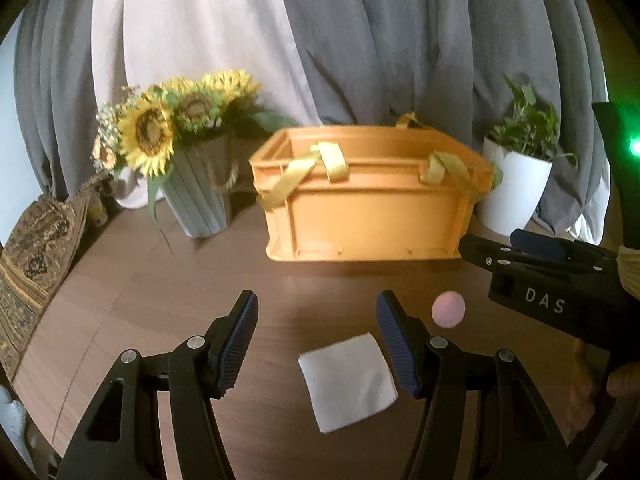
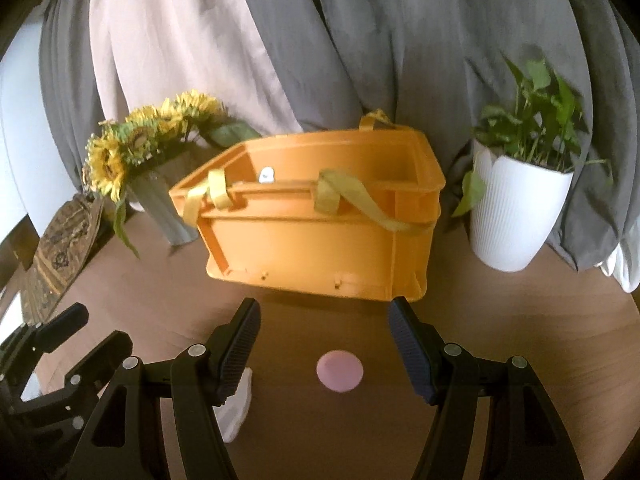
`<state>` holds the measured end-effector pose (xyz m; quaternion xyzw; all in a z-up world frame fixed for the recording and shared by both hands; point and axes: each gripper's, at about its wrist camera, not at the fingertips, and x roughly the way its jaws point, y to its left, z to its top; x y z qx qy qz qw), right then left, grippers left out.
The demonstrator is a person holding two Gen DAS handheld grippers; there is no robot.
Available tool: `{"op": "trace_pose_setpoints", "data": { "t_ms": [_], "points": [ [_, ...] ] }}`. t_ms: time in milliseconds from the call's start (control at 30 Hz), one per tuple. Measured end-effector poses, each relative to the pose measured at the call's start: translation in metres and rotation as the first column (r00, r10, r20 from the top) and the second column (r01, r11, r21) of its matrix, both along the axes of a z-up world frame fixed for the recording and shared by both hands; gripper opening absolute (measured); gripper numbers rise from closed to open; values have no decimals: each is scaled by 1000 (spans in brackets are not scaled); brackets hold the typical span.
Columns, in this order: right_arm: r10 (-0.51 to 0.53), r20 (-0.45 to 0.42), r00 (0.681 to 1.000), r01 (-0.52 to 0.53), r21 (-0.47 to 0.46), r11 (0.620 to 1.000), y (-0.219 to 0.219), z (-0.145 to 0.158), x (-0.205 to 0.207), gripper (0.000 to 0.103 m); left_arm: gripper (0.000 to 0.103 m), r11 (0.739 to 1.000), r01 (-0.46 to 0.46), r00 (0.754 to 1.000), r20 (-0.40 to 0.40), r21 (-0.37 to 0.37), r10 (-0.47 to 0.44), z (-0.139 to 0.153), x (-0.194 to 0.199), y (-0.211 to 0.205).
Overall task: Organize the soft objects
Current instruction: 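Withdraw both tools from the crate toward the white cloth and pink egg, then grasp white cloth with left tool while right tool grasps pink egg sponge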
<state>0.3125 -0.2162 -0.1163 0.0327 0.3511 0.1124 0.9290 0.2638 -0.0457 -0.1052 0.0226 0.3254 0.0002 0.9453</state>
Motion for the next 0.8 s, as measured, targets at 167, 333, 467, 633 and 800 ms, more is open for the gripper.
{"op": "trace_pose_setpoints", "data": {
  "t_ms": [167,333,467,633,800],
  "points": [
    [14,-40,999,-15,-10,1000,0,-15,4,67,60,1000,6,998,-55,-14,-7,-19,4,-4],
    [29,-83,996,-31,-23,999,1,-32,9,67,60,999,6,994,-109,-37,-10,-38,10,-4],
    [36,-113,993,-40,-32,999,3,-43,13,67,59,999,5,988,-152,-53,-13,-54,15,-6],
    [46,-153,987,-52,-39,998,3,-56,19,67,56,999,9,982,-188,-52,-18,-68,19,-9],
    [52,-178,983,-60,-43,997,4,-68,21,66,53,999,17,975,-219,-40,-26,-80,20,-14]
  ]
}}
